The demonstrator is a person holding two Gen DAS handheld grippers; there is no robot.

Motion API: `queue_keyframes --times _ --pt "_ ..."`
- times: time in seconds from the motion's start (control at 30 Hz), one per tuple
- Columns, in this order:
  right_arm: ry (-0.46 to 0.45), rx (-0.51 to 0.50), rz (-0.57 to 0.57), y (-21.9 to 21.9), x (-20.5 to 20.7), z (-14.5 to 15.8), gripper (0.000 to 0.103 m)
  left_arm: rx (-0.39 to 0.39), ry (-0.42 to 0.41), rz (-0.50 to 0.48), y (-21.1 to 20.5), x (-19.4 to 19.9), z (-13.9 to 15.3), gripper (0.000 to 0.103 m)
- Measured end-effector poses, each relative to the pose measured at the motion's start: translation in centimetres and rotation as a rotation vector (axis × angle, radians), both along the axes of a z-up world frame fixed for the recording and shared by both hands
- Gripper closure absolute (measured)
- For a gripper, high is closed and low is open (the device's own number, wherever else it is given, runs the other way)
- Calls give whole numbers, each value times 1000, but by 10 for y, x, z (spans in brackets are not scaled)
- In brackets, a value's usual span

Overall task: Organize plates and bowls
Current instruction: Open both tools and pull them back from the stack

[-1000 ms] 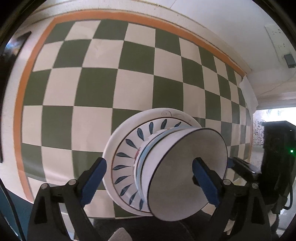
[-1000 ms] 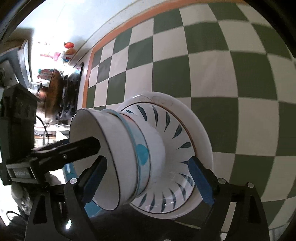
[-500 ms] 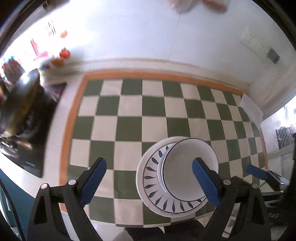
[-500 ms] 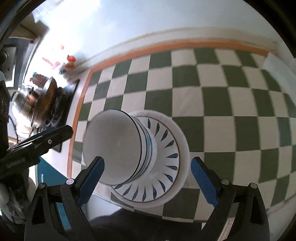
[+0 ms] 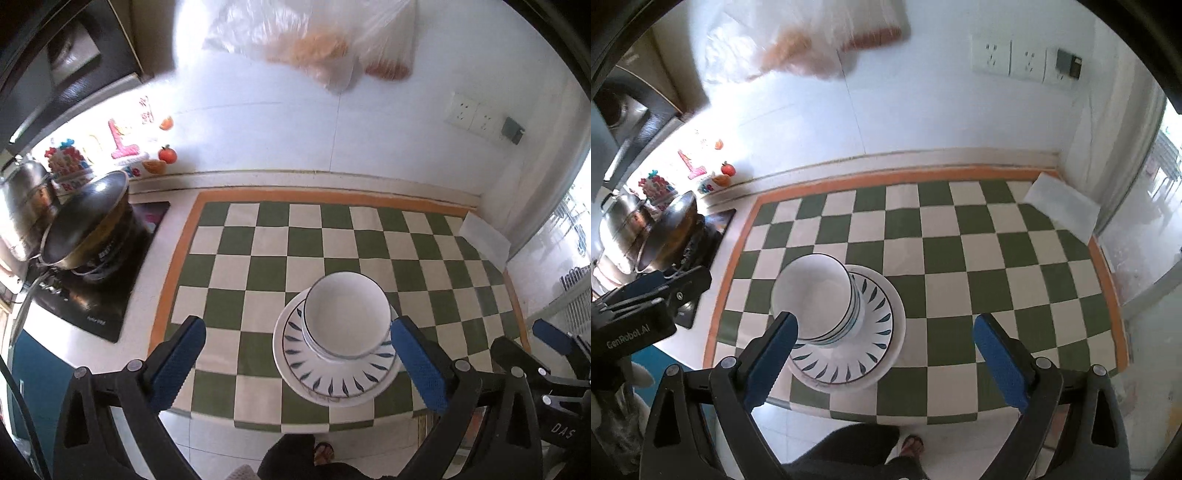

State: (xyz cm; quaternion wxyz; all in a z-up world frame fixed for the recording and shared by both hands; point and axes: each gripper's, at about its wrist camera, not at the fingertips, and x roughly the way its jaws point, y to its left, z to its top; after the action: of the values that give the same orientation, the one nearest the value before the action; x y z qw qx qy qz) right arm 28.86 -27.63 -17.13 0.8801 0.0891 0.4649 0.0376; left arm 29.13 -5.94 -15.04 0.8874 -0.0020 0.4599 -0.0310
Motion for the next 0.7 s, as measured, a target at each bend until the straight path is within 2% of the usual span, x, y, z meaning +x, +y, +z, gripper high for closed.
queue_keyframes --times 0.4,0.7 --pt "-122 -9 36 -4 -95 69 4 23 -127 41 1 -110 68 0" --pt "-240 -24 38 9 -189 131 4 23 -225 45 16 -183 107 0"
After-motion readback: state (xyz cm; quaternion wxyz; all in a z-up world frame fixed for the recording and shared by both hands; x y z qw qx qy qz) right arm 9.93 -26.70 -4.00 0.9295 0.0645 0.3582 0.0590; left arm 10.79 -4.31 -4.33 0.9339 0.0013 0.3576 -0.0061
